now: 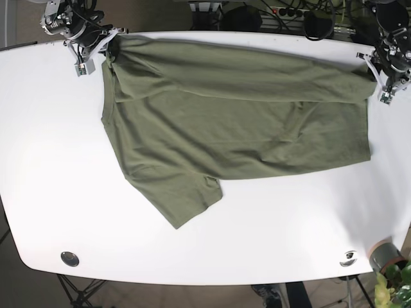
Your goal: Fold the T-shirt properly
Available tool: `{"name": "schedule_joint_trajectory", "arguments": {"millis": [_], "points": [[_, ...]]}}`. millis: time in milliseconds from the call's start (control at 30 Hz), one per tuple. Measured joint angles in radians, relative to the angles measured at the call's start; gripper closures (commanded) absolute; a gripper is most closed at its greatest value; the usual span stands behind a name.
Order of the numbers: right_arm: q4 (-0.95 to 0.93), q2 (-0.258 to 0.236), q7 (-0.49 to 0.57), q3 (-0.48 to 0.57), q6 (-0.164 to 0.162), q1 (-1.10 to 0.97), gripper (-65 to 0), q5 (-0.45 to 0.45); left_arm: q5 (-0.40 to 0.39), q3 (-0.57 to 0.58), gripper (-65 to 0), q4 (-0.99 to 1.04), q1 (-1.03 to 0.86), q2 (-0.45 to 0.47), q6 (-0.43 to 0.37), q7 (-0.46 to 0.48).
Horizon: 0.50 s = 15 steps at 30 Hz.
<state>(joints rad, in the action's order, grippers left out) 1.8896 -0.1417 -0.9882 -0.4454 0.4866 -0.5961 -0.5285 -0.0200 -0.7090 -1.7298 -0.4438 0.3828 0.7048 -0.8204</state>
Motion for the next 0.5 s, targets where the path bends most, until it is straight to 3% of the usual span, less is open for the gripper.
{"name": "schedule_joint_trajectory", "arguments": {"millis": [167, 300, 500], "points": [[0.001, 0.000, -0.001, 0.000, 0.000, -0.001, -3.0, 0.001, 0.019, -0.015, -22.1, -0.034, -0.027, 0.004, -0.001, -0.016], [0.001, 0.000, 0.000, 0.000, 0.000, 0.001, -3.0, 0.002, -0.016, -0.063, -22.2, -0.044, -0.058, 0.002, 0.003, 0.006], [0.001, 0.000, 0.000, 0.000, 0.000, 0.001, -3.2, 0.005, 0.015, -0.116, -22.2, -0.042, -0.071, 0.000, -0.001, -0.018]]}}
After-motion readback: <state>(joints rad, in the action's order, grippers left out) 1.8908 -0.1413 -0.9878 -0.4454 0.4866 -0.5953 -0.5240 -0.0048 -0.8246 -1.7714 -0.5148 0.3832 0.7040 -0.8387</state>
